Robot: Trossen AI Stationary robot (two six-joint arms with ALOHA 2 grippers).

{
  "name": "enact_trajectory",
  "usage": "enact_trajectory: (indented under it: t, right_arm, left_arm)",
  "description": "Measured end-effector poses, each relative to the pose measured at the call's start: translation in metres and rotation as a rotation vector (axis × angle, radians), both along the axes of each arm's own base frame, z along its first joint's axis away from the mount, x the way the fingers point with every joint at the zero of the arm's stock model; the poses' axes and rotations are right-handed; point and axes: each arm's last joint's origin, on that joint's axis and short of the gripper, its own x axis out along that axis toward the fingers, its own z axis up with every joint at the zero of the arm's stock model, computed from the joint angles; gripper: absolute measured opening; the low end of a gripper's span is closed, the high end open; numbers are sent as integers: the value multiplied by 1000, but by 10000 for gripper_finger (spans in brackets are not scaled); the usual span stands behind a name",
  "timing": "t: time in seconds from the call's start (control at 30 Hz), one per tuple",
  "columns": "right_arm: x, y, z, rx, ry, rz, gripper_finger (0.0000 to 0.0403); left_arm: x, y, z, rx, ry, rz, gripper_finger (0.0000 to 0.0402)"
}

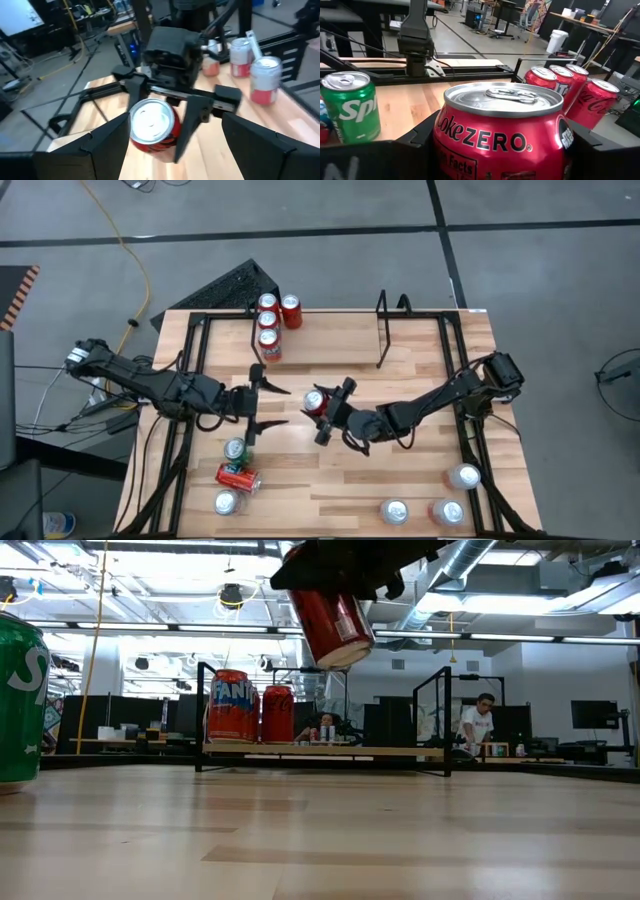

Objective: Place canned beverage on shelf
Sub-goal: Put the red black soda can on the shelf and align with the other red black soda cans

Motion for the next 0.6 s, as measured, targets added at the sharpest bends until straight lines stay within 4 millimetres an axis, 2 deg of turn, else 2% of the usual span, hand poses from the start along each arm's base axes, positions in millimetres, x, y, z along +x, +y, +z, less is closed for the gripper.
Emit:
enact_trajectory:
  t: [0.13,0.37,0.6]
  right_arm:
    - [1,-1,0,10,5,50,271]
    - [3,-2,-2,28,22,133,271]
    - [3,-2,-6,25,65,157,271]
  left_arm:
    - [5,1,-4,101,22,-12,298]
    - [22,2,-18,174,90,-44,298]
    - [36,6,-14,153,97,-64,298]
